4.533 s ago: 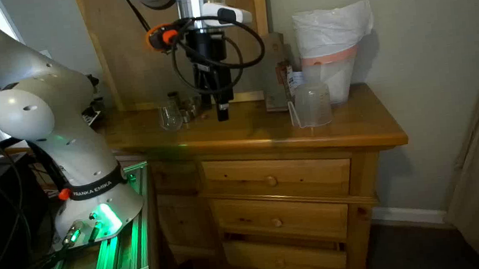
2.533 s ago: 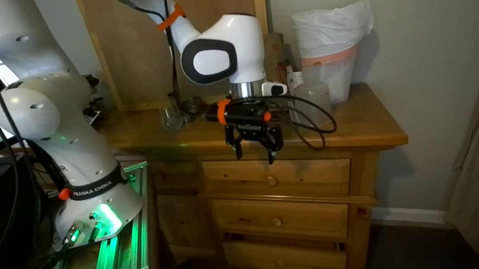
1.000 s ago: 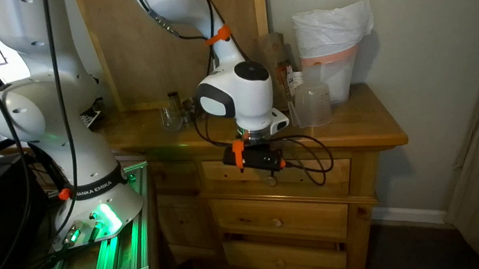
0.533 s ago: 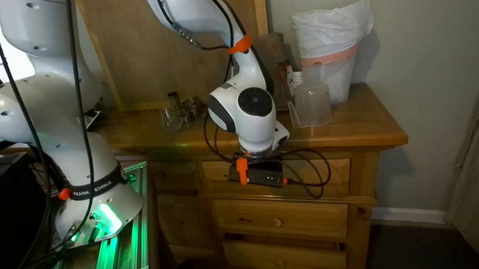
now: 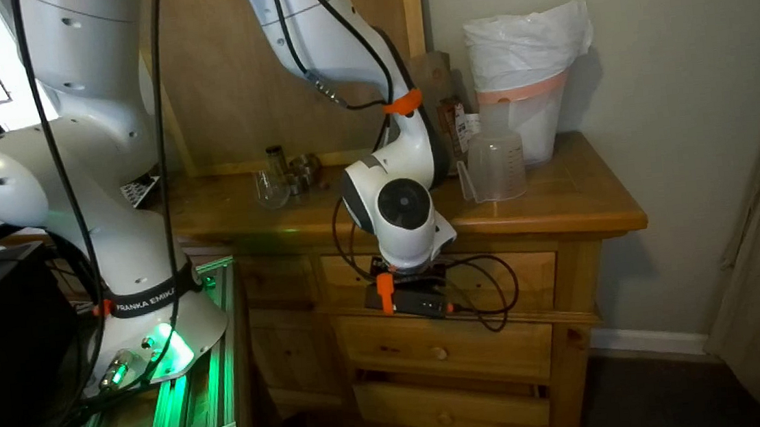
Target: Open the topmost drawer on the right then hang the towel on the drawer.
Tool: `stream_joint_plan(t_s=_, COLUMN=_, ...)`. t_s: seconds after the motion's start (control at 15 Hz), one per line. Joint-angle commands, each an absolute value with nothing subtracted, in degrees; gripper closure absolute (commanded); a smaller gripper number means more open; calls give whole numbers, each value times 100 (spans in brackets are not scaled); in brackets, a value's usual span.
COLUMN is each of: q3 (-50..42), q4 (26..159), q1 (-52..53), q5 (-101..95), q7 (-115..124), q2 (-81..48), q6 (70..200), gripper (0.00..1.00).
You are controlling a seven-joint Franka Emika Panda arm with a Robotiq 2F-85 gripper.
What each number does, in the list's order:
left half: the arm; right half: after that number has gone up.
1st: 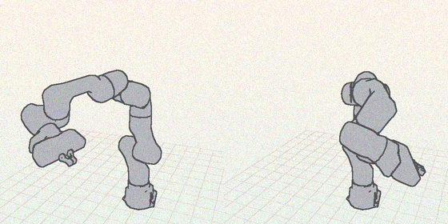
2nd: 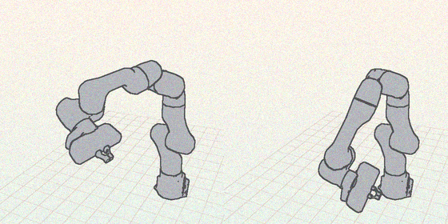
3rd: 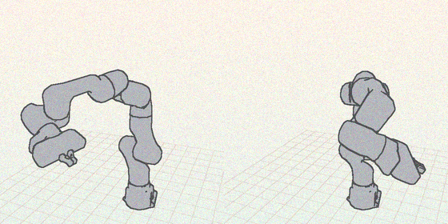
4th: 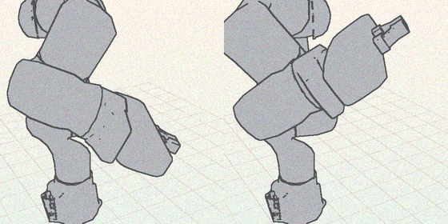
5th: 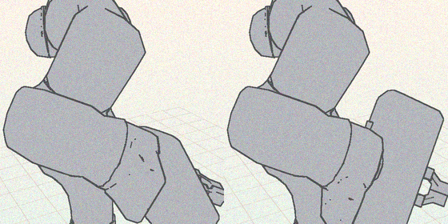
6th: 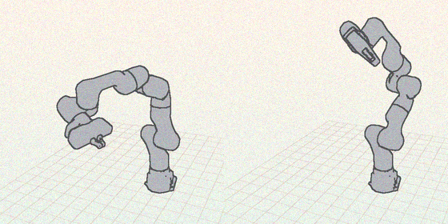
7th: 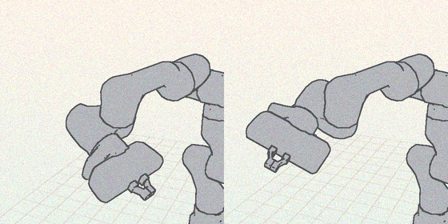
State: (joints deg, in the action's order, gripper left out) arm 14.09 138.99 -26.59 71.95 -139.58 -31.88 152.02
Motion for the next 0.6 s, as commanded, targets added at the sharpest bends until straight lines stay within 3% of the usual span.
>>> stream_joint_plan(t_s=0.0, q3=1576, q4=13563, q1=-2853, q5=7767, q7=-14525, q2=-3625, q6=15167, gripper=0)
stream_joint_plan(t_s=0.53, q3=1622, q4=13113, q1=-2891, q5=8329, q7=-15049, q2=-4113, q6=15052, gripper=0)
